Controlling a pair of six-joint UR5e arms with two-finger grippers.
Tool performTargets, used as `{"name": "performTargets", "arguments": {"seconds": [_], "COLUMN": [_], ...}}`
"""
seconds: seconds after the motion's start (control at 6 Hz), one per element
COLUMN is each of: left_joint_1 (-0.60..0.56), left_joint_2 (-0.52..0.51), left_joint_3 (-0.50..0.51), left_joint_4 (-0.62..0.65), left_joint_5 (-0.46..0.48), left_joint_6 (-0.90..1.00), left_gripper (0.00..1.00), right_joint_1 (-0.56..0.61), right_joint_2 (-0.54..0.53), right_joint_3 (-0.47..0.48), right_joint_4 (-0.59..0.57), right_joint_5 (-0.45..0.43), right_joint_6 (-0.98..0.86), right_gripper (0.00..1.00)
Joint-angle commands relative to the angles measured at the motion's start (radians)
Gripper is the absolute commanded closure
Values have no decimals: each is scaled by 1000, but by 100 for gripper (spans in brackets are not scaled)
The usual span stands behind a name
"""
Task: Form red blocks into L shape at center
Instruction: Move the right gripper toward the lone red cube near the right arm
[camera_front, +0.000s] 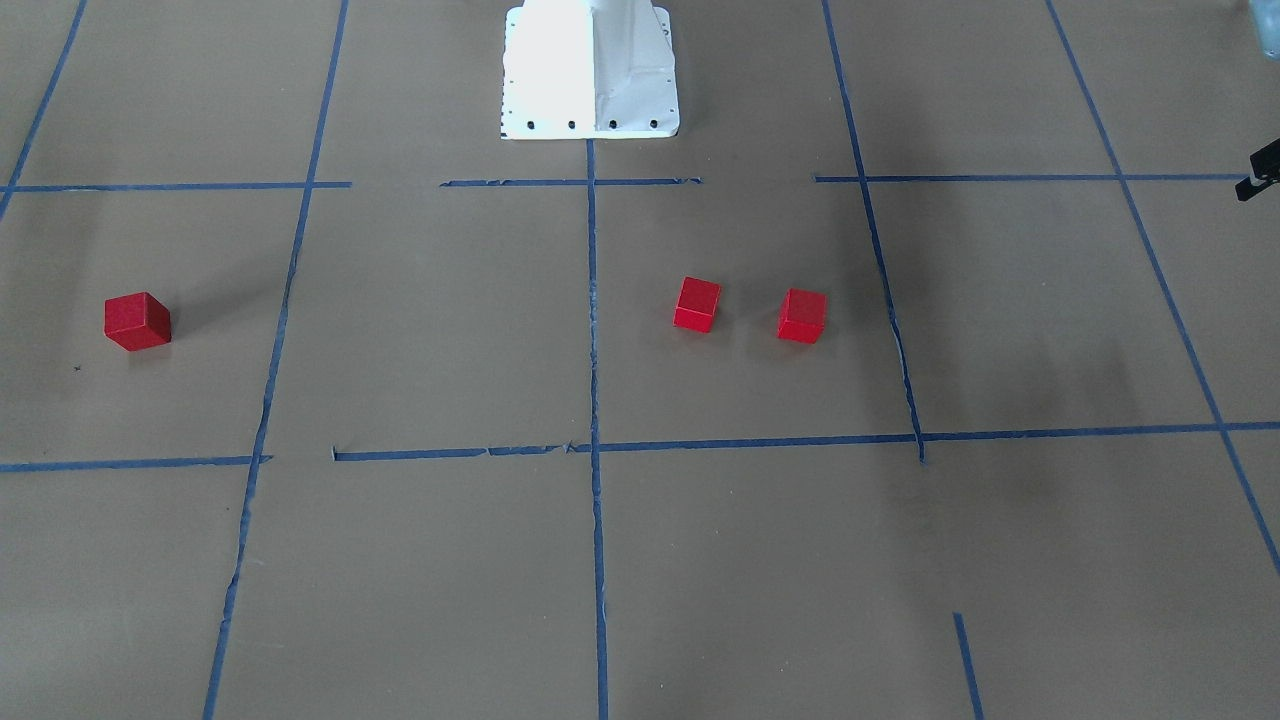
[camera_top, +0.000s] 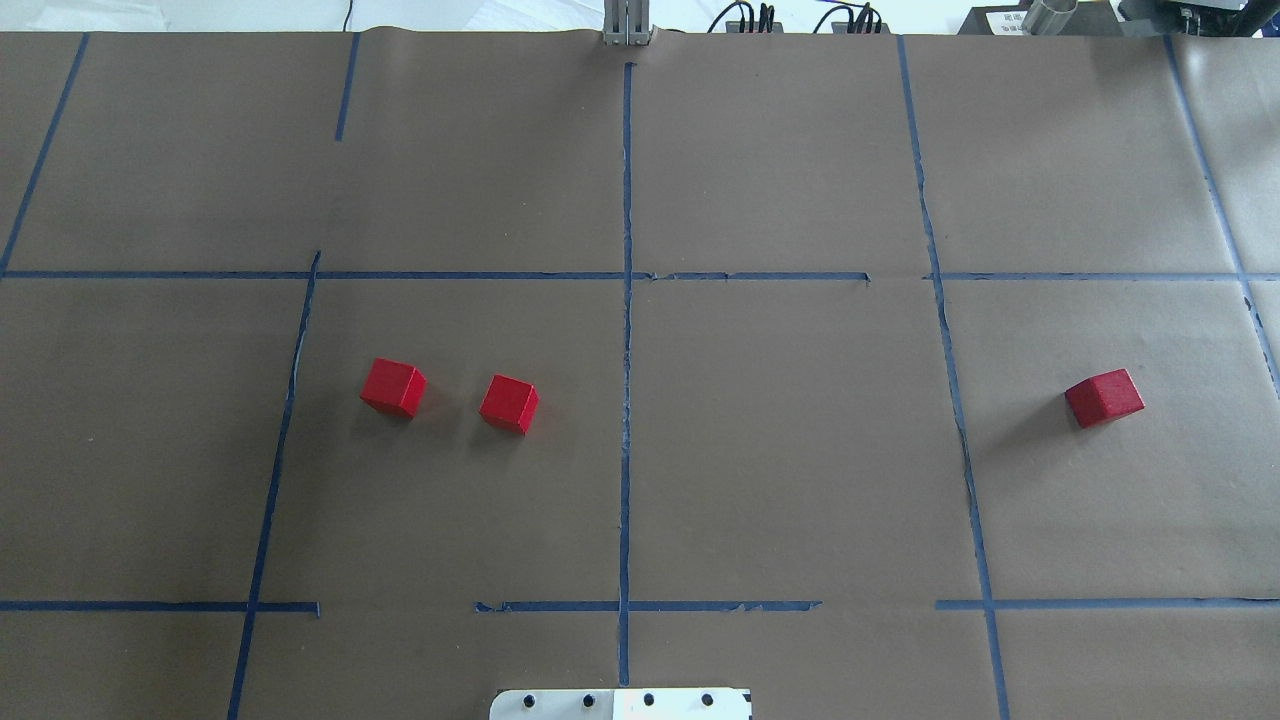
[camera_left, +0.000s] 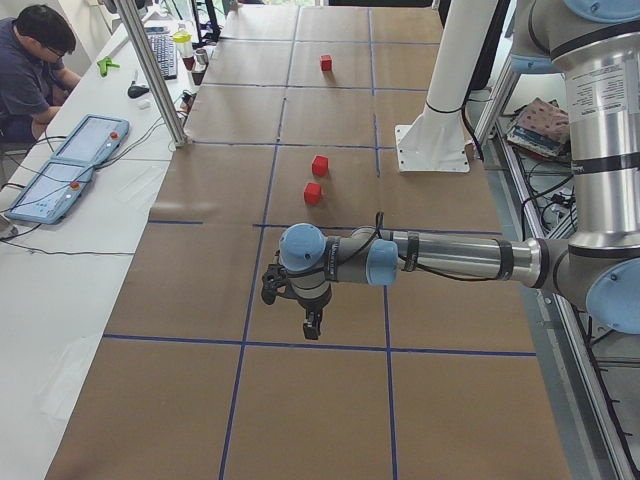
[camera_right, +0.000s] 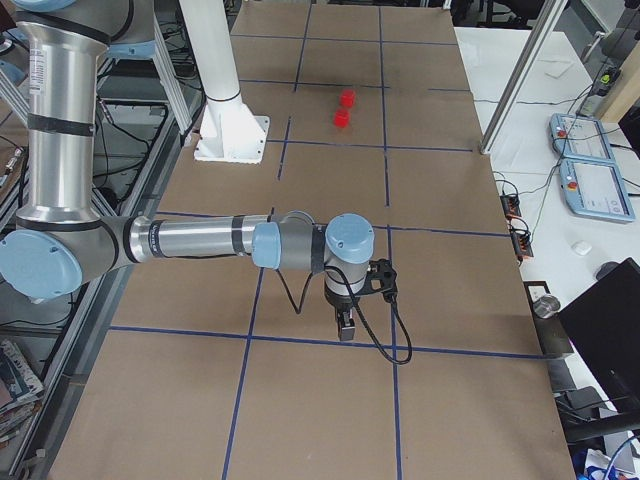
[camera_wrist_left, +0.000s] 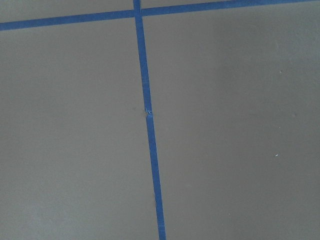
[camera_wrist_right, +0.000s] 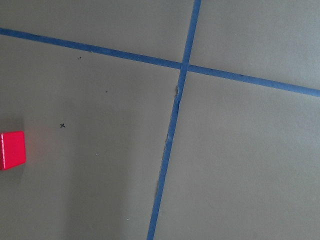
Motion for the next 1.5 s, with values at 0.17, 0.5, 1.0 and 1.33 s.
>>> {"name": "performTargets", "arguments": {"seconds": [0.17,0.5,1.0,1.33], "left_joint_1": [0,0,0,0], "left_joint_2": [0,5,9,9], "left_joint_3": [2,2,0,0], "left_joint_4": [0,2,2,2], "left_joint_5": [-2,-2,-8,-8], "left_joint_6": [0,0,-2,-2], "left_gripper": [0,0,0,0], "right_joint_1": [-64,-175,-378,-515], "right_joint_2": [14,57,45,36], "right_joint_3": [38,86,57,28], "right_joint_4": [2,2,362,497], "right_joint_5": [26,63,31,-76], "right_joint_6": [-3,68,482,671], "right_gripper": [0,0,0,0]}}
